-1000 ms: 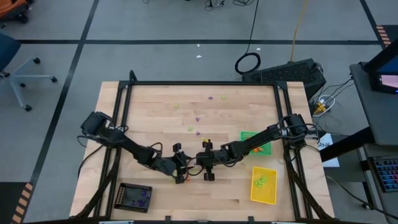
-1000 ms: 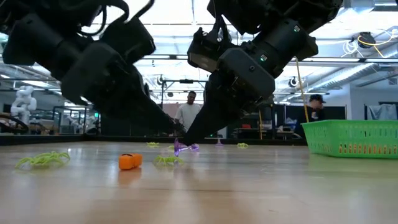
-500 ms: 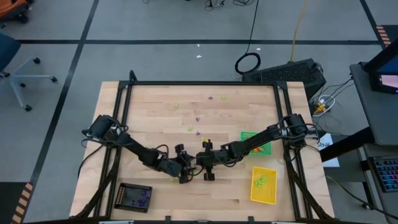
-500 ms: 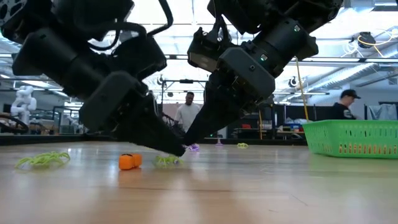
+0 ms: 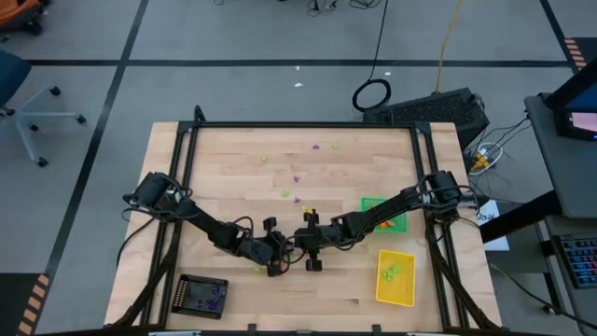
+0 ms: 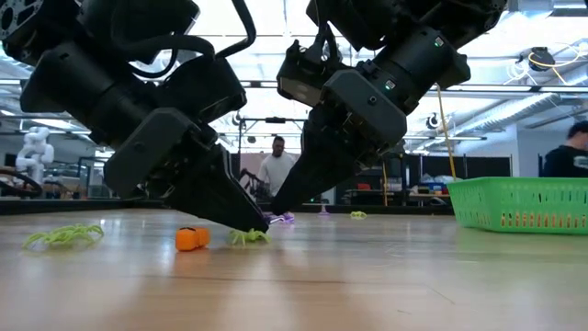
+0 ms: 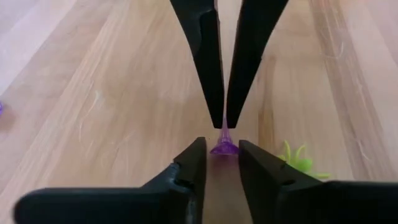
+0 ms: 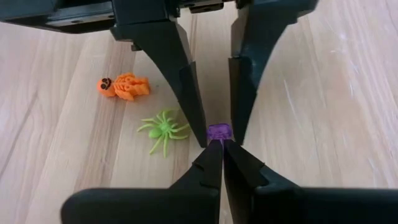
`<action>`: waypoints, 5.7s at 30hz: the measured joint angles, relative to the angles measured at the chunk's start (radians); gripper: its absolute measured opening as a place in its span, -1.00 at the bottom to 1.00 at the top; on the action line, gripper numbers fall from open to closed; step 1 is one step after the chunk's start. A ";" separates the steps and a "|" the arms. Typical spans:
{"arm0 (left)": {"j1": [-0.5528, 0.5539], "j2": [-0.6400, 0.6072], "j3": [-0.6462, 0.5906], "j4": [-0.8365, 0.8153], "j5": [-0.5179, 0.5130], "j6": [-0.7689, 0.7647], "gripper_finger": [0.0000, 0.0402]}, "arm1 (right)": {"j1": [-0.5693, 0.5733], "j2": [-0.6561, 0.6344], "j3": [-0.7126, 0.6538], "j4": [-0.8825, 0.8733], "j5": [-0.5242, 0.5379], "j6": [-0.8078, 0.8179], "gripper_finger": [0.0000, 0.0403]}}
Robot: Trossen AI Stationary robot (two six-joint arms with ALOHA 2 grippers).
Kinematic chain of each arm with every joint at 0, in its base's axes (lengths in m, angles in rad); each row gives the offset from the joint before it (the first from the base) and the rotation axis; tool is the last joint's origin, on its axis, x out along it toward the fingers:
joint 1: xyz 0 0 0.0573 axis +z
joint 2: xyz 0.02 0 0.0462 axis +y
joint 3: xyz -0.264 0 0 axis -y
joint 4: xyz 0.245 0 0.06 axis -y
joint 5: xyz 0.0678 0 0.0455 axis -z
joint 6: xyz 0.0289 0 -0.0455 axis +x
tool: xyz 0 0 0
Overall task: Sort Halloween decoration
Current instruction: Put the purple witch hat toy into the black bin
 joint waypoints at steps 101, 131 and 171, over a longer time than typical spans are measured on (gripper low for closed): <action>-0.242 -0.482 -0.001 -0.263 -0.315 1.235 -0.77 | 0.275 -0.190 0.000 -0.338 0.315 -0.244 -1.00; -0.242 -0.482 -0.001 -0.263 -0.315 1.232 -0.77 | 0.275 -0.190 0.000 -0.339 0.315 -0.235 -1.00; -0.476 -0.496 0.391 -1.336 0.212 -0.601 -0.77 | 0.276 -0.190 0.000 -0.345 0.312 -0.236 -1.00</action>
